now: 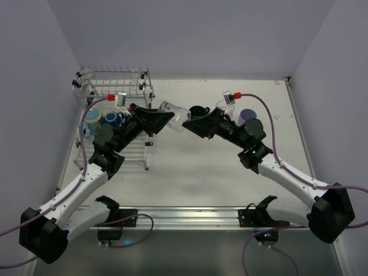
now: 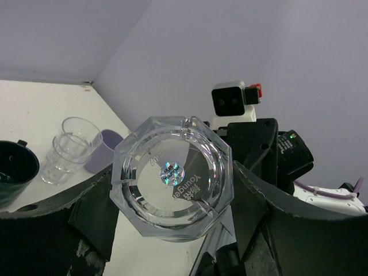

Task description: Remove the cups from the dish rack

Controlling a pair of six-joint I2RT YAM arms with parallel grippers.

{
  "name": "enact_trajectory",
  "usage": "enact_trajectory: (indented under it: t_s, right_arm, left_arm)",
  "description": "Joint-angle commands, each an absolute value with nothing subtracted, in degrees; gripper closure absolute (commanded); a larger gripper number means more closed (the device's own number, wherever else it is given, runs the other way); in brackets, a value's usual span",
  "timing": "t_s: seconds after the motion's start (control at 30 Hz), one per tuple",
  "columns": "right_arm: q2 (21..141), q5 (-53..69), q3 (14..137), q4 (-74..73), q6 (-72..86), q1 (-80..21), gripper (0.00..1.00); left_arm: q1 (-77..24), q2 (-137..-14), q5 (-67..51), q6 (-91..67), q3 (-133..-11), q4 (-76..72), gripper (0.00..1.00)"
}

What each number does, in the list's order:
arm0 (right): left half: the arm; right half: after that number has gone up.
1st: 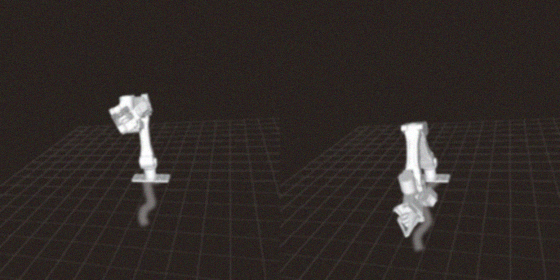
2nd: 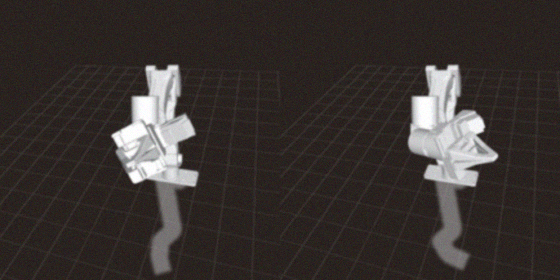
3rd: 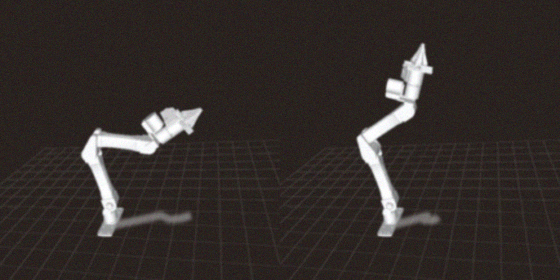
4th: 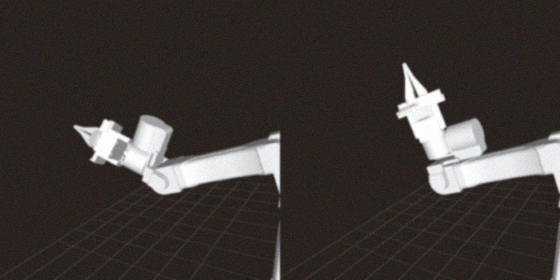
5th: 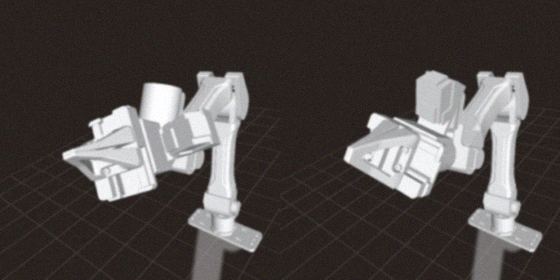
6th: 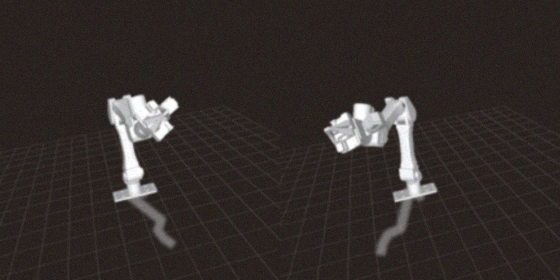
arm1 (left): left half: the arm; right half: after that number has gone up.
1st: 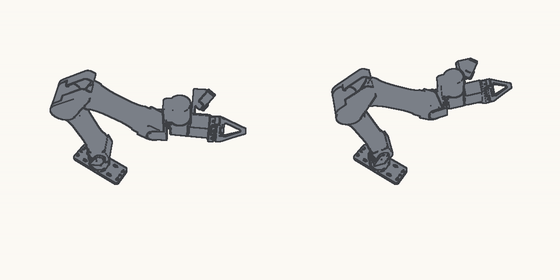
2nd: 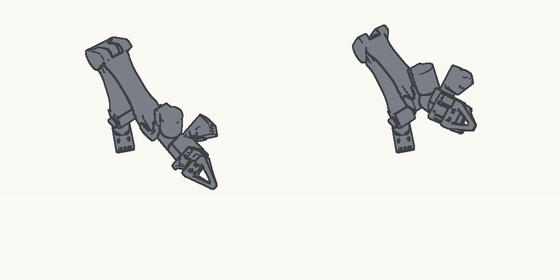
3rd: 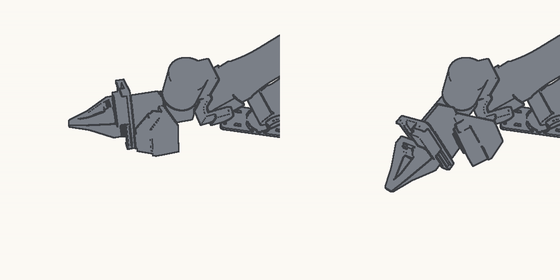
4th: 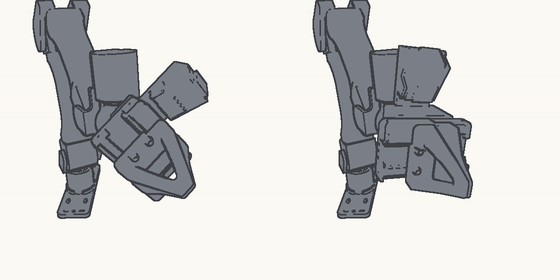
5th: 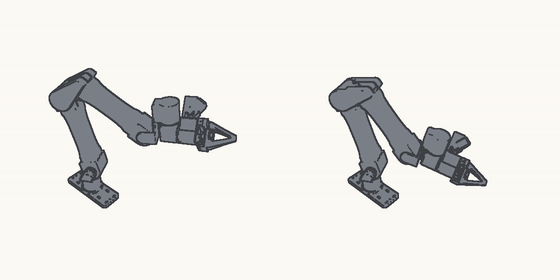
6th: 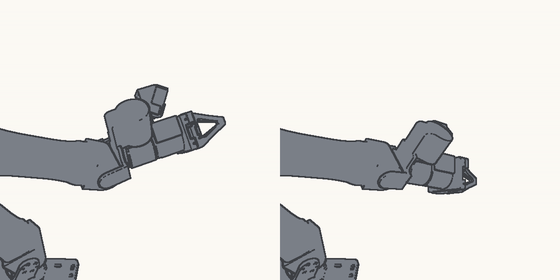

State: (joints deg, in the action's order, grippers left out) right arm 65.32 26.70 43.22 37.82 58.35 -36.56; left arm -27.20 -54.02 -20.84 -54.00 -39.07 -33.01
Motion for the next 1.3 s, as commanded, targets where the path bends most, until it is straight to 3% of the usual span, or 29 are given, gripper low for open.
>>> enact_trajectory:
  t_s: [0.0,0.23,0.27,0.33,0.4,0.43,0.47,0.53,0.73,0.77,0.97,1.27]
  right_arm:
    - [66.2,27.4,46.6,43.5,57.8,-37.5,0.44]
    - [71.4,30.8,47.1,50.0,60.0,-37.6,0.61]
    - [71.6,31.1,46.8,52.4,61.3,-37.6,0.72]
    - [71.7,30.0,44.7,54.7,62.2,-37.6,0.85]
    - [70.1,28.6,42.3,55.4,61.5,-37.7,0.99]
    - [69.3,27.1,41.6,54.8,60.8,-37.7,1.00]
    - [67.4,26.5,41.2,51.8,58.5,-37.6,1.00]
    - [65.8,25.6,41.9,45.5,54.8,-37.6,1.00]
    - [59.9,20.9,50.3,14.9,37.1,-35.0,1.00]
    - [59.6,19.4,52.6,4.5,31.9,-33.6,1.00]
    - [61.9,9.2,70.0,-25.6,16.5,-22.4,1.00]
    - [79.0,1.4,94.9,-48.1,9.1,-18.4,1.00]
  left_arm:
    - [-28.0,-55.3,-21.0,-55.7,-38.1,-42.1,0.80]
    - [-30.5,-58.0,-21.3,-55.2,-37.1,-44.4,0.78]
    - [-30.7,-58.1,-21.3,-55.0,-37.0,-44.5,0.75]
    - [-30.7,-57.2,-20.9,-54.0,-36.8,-43.3,0.68]
    - [-30.6,-54.9,-19.1,-51.6,-37.6,-37.7,0.42]
    - [-30.7,-54.1,-18.5,-48.5,-38.8,-35.0,0.32]
    - [-30.7,-52.2,-17.6,-46.8,-39.6,-32.2,0.16]
    - [-30.7,-50.4,-14.5,-41.3,-42.4,-22.7,0.01]
    - [-30.7,-42.0,-3.3,-28.2,-47.4,-2.1,0.00]
    - [-30.7,-41.1,-1.5,-26.7,-48.0,0.3,0.00]
    - [-30.7,-35.5,5.2,-18.3,-48.8,15.8,0.00]
    - [-30.7,-31.1,9.2,-13.0,-43.2,18.2,0.00]
